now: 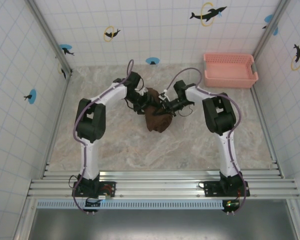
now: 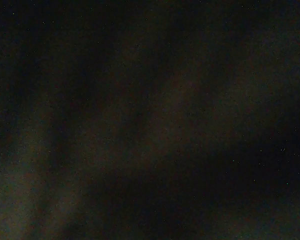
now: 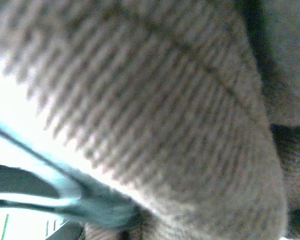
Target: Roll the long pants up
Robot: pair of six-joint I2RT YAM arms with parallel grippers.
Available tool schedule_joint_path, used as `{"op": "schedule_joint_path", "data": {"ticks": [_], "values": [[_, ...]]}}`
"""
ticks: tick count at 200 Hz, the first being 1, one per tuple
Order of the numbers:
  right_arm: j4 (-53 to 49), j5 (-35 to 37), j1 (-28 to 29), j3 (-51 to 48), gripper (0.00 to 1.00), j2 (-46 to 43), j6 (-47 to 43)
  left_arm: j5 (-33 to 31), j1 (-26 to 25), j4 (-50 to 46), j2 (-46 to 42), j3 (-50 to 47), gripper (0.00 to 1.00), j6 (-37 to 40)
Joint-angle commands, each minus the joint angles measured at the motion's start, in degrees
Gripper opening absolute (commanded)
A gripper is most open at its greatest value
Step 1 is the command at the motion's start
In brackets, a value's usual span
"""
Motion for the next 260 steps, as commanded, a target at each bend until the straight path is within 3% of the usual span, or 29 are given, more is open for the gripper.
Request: {"op": "schedule_joint_path", "data": {"ticks": [1,37,89,113,142,162,192,224,260], "values": [[-0.1,1.1,-2.6,-0.7,0.0,-5.7,-3.5,-1.8,3.8,-11.7,-1.0,9.6,0.98,7.0],[-0.5,2.4,-6.5,-0.2,0.0,-10.0,-3.8,-9.0,8.6,-18.9,1.0,13.1,0.97,11.8],[1.4,6.6,-14.9,9.7,0.0,-13.3,-1.1,-12.7,13.4,-15.7,-5.2,-1.0,0.97,13.9],[13.3,11.1,-20.7,12.6,0.0,-13.7,7.7,-13.1,13.7,-16.6,-7.3,-4.3,0.98,15.7],[34.5,18.4,-28.2,10.5,0.0,-13.8,22.6,-13.4,13.7,-17.2,-9.3,-5.9,0.97,16.5],[43.6,24.5,-31.3,8.9,0.0,-13.4,28.0,-13.6,14.0,-17.5,-10.2,-6.0,0.98,16.6],[55.5,31.7,-33.0,8.1,0.0,-10.3,34.5,-13.2,14.6,-19.4,-10.4,-5.9,0.97,16.7],[61.3,35.6,-33.2,15.0,0.0,-1.3,40.2,-14.8,15.2,-22.4,-11.5,-5.8,0.97,17.7],[74.6,44.2,-33.4,13.8,0.0,5.8,49.8,-17.1,16.2,-25.1,-13.0,-6.4,0.98,18.5]]}}
